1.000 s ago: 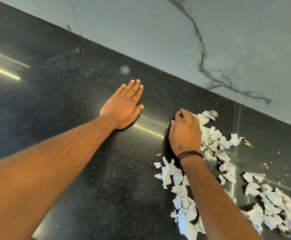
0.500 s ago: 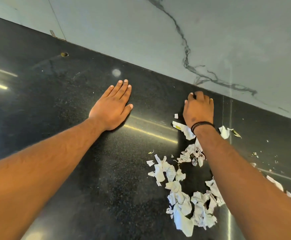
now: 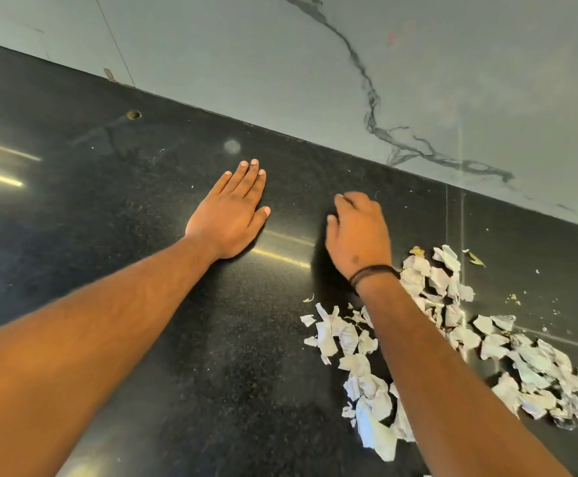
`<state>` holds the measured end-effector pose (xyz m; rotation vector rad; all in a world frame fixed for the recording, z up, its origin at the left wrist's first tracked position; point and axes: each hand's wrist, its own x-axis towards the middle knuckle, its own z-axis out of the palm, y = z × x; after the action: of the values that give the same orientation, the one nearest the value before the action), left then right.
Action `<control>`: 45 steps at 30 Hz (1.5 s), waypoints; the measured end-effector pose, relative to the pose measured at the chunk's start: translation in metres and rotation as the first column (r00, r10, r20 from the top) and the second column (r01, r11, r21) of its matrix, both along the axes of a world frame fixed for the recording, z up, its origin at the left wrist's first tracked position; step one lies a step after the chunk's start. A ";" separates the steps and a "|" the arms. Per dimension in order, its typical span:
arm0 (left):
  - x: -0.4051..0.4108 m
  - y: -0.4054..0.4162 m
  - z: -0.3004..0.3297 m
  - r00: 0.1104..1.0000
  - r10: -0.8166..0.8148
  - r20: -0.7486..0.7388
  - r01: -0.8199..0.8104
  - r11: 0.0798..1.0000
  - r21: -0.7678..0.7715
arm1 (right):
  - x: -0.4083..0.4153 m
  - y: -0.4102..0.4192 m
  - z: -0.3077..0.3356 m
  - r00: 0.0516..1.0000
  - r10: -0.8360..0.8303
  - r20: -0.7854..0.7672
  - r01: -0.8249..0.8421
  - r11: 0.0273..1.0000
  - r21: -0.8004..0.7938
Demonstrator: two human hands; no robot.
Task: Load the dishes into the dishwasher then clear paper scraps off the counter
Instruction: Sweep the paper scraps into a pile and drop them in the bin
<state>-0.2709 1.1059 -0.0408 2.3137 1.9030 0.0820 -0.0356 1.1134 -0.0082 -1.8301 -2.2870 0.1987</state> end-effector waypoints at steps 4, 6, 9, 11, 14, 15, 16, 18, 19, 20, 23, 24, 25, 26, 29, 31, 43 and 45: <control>0.000 0.001 0.002 1.000 -0.016 0.003 0.016 1.000 0.002 | -0.014 0.000 -0.017 0.997 -0.044 0.067 0.047 0.998 -0.044; 0.000 0.002 0.001 1.000 -0.021 0.004 0.021 1.000 0.005 | -0.001 -0.018 -0.019 0.994 -0.080 0.073 0.083 0.996 -0.037; 0.000 0.000 0.001 1.000 -0.022 0.011 0.022 1.000 0.000 | 0.026 -0.061 -0.018 0.993 -0.093 0.069 0.095 0.995 -0.027; 0.001 -0.002 0.002 1.000 -0.025 0.004 0.024 1.000 0.015 | 0.041 -0.092 -0.011 0.992 -0.090 0.083 0.094 0.995 -0.040; 0.008 -0.009 0.006 1.000 0.014 -0.007 -0.014 1.000 0.023 | 0.043 -0.114 0.004 0.988 -0.103 0.118 0.117 0.987 -0.111; 0.013 -0.015 0.007 0.999 0.031 0.006 -0.032 0.999 0.018 | 0.037 -0.119 0.010 0.988 -0.108 0.110 0.121 0.986 -0.114; 0.019 -0.022 0.007 0.999 0.044 0.026 -0.044 0.999 0.013 | 0.027 -0.124 0.014 0.991 -0.080 0.106 0.092 0.990 -0.111; 0.034 -0.040 0.007 0.998 0.033 0.048 -0.033 0.999 0.009 | -0.001 -0.141 0.015 0.993 0.040 0.112 -0.028 0.994 -0.102; 0.041 -0.051 0.006 0.999 0.022 0.050 -0.022 1.000 0.005 | -0.016 -0.150 0.008 0.987 0.108 0.116 -0.095 0.990 -0.106; 0.048 -0.063 0.006 0.999 0.006 0.048 -0.007 1.000 0.006 | -0.026 -0.163 0.001 0.980 0.153 0.129 -0.138 0.983 -0.119; 0.063 -0.097 0.007 0.998 -0.030 0.052 0.030 1.000 -0.008 | -0.029 -0.188 -0.017 0.978 0.133 0.163 -0.107 0.982 -0.158; 0.067 -0.106 0.006 0.998 -0.044 0.051 0.045 0.999 -0.017 | -0.022 -0.192 -0.019 0.980 0.111 0.167 -0.087 0.986 -0.143; 0.072 -0.115 0.006 0.997 -0.067 0.042 0.068 0.998 -0.021 | -0.013 -0.196 -0.021 0.979 0.089 0.183 -0.067 0.990 -0.122; 0.077 -0.123 0.004 0.995 -0.091 0.031 0.091 0.996 -0.021 | -0.002 -0.198 -0.022 0.977 0.069 0.203 -0.047 0.993 -0.109; 0.089 -0.136 0.002 0.992 -0.124 0.015 0.124 0.992 -0.015 | 0.038 -0.199 -0.022 0.970 0.006 0.244 0.022 0.993 -0.115; 0.099 -0.142 0.002 0.992 -0.127 0.013 0.127 0.992 -0.013 | 0.061 -0.197 -0.017 0.966 -0.018 0.257 0.054 0.990 -0.134; 0.120 -0.153 0.001 0.981 -0.194 -0.013 0.194 0.981 -0.030 | 0.026 -0.274 -0.025 0.990 0.119 0.075 -0.114 0.991 -0.063; 0.121 -0.153 0.002 0.983 -0.181 -0.013 0.180 0.983 -0.034 | 0.040 -0.280 -0.030 0.994 0.092 0.060 -0.088 0.994 -0.067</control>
<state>-0.1499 0.9534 -0.0384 2.4588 1.6785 0.0124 0.0043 0.8329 -0.0383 -1.7888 -2.4359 0.2346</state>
